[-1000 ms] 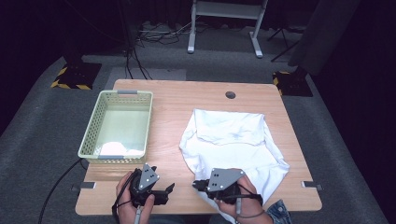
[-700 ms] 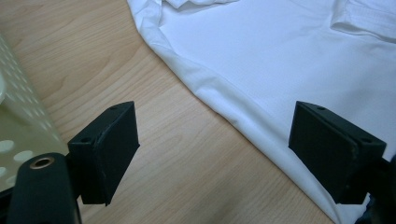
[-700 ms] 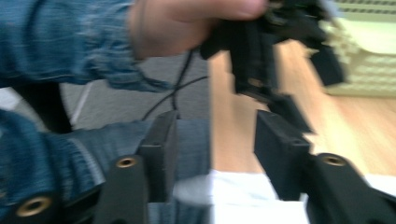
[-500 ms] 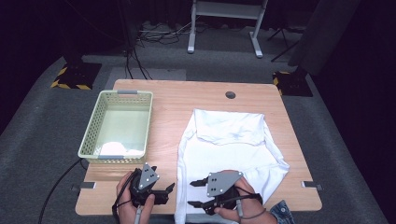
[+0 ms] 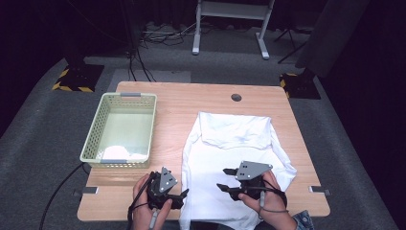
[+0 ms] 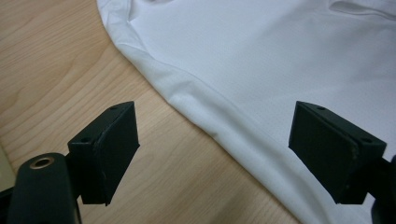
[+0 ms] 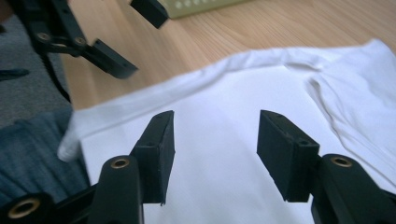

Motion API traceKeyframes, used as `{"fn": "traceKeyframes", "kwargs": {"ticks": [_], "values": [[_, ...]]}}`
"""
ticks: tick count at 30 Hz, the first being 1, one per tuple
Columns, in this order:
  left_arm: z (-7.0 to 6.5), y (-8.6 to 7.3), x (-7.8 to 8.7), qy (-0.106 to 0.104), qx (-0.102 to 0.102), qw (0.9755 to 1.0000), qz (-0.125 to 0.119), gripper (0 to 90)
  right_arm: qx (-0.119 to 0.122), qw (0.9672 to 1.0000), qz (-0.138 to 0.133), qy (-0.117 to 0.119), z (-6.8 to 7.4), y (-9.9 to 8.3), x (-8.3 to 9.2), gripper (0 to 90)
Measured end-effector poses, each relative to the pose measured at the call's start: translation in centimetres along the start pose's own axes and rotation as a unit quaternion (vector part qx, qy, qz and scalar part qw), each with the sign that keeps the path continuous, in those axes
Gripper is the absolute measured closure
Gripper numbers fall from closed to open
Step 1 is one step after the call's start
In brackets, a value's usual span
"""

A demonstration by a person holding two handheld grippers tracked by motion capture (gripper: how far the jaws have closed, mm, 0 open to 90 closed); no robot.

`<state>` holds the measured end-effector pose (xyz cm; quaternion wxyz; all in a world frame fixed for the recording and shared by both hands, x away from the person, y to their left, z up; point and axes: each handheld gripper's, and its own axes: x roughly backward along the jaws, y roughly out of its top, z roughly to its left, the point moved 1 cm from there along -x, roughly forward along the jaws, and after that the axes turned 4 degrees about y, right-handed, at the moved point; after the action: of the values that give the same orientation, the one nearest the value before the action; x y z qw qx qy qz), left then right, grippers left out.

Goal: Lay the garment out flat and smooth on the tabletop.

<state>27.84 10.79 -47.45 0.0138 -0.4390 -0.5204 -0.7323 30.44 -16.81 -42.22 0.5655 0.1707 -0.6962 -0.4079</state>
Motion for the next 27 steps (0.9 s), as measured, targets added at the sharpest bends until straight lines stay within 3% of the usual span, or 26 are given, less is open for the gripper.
{"fn": "traceKeyframes", "kwargs": {"ticks": [7, 16, 21, 27], "values": [[-0.4, 0.3, -1.6, 0.0, -0.011, 0.9995, 0.03, 15.6, -0.032, 0.9983, 0.018, -0.045, -1.8, -2.4, 0.5, 44.3], [-1.1, 0.7, -2.9, -0.014, -0.018, 0.9987, 0.045, 15.6, -0.072, 0.9917, 0.058, -0.09, -3.9, -5.4, 0.4, 33.2], [-1.6, 0.9, -3.6, -0.019, -0.03, 0.9979, 0.054, 15.6, -0.093, 0.9867, 0.088, -0.1, -4.8, -7.1, -0.1, 31.2], [-1.4, 0.5, -3.9, -0.018, -0.024, 0.997, 0.072, 15.8, -0.103, 0.9833, 0.103, -0.109, -5.5, -8.3, -0.1, 31.7]]}}
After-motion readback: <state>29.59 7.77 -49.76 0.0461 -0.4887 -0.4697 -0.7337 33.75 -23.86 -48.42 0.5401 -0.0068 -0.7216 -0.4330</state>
